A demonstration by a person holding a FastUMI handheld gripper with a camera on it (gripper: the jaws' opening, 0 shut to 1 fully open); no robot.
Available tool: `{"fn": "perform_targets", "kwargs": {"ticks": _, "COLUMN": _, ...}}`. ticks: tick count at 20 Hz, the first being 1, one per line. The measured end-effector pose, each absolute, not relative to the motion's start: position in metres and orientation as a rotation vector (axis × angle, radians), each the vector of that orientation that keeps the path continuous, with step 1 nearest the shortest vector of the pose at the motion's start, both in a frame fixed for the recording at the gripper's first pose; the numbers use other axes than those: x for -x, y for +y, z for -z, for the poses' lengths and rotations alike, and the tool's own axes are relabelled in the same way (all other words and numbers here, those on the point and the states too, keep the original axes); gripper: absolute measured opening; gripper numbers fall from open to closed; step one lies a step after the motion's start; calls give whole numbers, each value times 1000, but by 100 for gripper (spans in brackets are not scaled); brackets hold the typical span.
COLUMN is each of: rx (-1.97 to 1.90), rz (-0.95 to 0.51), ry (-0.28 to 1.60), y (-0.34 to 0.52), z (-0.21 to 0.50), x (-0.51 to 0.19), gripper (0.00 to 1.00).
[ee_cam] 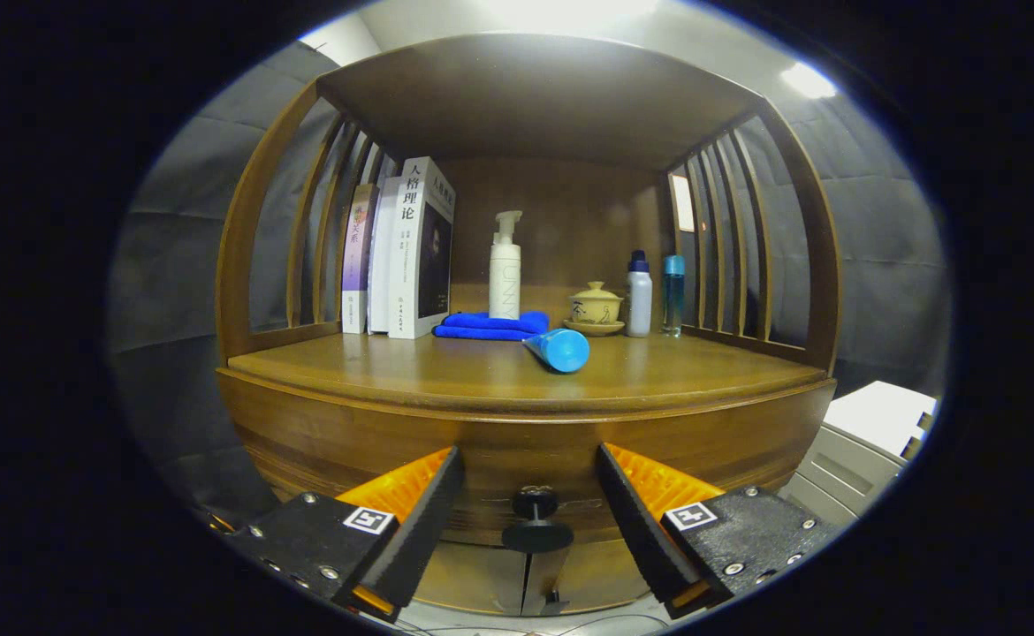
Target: Pull open the drawer, take out the items inside it, and place them on the countertop above the cabinet.
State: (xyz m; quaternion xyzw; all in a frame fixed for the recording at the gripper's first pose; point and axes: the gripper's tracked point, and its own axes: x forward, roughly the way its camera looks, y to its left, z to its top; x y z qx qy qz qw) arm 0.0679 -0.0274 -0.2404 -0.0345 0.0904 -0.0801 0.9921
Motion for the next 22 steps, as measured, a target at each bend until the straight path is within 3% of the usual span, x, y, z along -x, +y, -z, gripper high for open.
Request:
{"fn": "perform_targets", "kwargs": {"ticks": 5, "rx": 58, "rz": 123, "ry": 215, "y": -29, "z": 229, "x": -55, "gripper": 96}}
{"fn": "perform_targets", "kwargs": {"ticks": 9, "rx": 24, "rz": 87, "ry": 134, "y": -37, "z": 150, "x": -28, "gripper": 96}}
{"fn": "perform_targets", "kwargs": {"ticks": 13, "rx": 6, "rz": 186, "ry": 79, "y": -60, "z": 49, "x": 2, "gripper": 95}}
{"fn": "perform_targets", "kwargs": {"ticks": 17, "rx": 89, "rz": 165, "ry": 12, "y": -51, "z": -47, "x": 20, "gripper": 95}}
{"fn": "perform_targets", "kwargs": {"ticks": 22, "rx": 48, "rz": 110, "ry": 28, "y": -16, "z": -68, "x": 48, "gripper": 95}}
